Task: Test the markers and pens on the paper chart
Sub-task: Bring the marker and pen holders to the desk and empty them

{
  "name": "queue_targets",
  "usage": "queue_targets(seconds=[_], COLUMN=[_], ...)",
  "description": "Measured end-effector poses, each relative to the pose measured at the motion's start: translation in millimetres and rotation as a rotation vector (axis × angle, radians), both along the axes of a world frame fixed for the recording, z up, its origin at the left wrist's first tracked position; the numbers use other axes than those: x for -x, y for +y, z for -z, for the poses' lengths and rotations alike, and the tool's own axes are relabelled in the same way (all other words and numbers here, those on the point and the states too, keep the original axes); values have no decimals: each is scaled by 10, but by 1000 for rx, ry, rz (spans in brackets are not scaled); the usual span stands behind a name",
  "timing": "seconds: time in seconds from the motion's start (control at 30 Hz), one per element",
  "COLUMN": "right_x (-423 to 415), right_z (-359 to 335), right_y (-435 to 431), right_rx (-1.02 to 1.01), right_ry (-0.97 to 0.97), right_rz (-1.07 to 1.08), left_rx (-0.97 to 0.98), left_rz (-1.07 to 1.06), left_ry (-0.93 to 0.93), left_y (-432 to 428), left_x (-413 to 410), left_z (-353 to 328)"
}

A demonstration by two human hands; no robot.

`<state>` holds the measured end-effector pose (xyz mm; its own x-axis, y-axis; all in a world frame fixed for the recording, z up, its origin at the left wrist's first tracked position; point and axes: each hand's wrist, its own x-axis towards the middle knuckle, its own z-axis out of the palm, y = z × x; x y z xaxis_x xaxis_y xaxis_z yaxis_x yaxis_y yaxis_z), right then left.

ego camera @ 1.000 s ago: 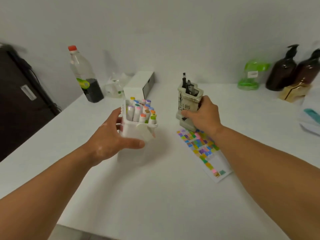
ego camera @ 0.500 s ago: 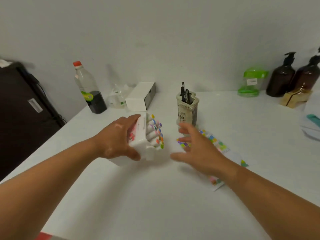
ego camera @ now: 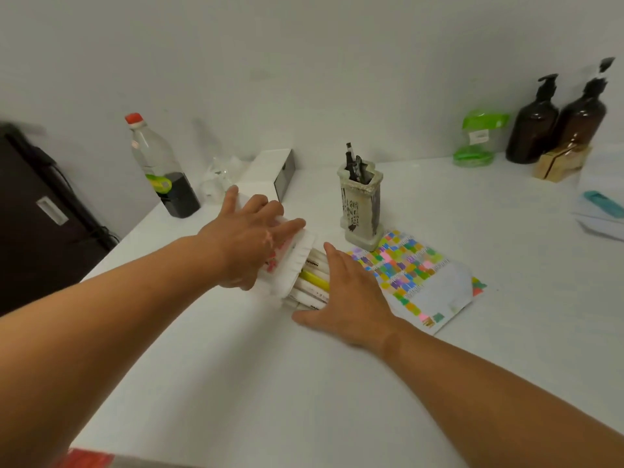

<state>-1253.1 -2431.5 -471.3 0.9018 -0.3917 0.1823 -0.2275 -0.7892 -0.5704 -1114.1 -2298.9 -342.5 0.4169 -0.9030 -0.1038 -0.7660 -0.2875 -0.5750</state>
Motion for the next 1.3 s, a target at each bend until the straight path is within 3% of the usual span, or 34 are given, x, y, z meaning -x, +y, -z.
queue_targets(seconds=[0.47, 0.83, 1.0, 1.2, 1.3], right_x=[-391, -609, -619, -505, -472], right_z=[-257, -307, -360, -369, -380], right_y=[91, 140, 101, 66, 61], right_rx=[357, 360, 393, 407, 405], right_ry=[203, 345, 314, 325, 340], right_rz=[-96, -173, -178, -148, -139], left_rx=[75, 51, 29, 63, 177], left_rz=[-122, -249, -191, -219, -268], left_ry=[287, 444, 351, 403, 435], left_y=[356, 492, 362, 437, 702], left_x=[-448, -711, -493, -557, -801], left_z=[208, 365, 424, 413, 328])
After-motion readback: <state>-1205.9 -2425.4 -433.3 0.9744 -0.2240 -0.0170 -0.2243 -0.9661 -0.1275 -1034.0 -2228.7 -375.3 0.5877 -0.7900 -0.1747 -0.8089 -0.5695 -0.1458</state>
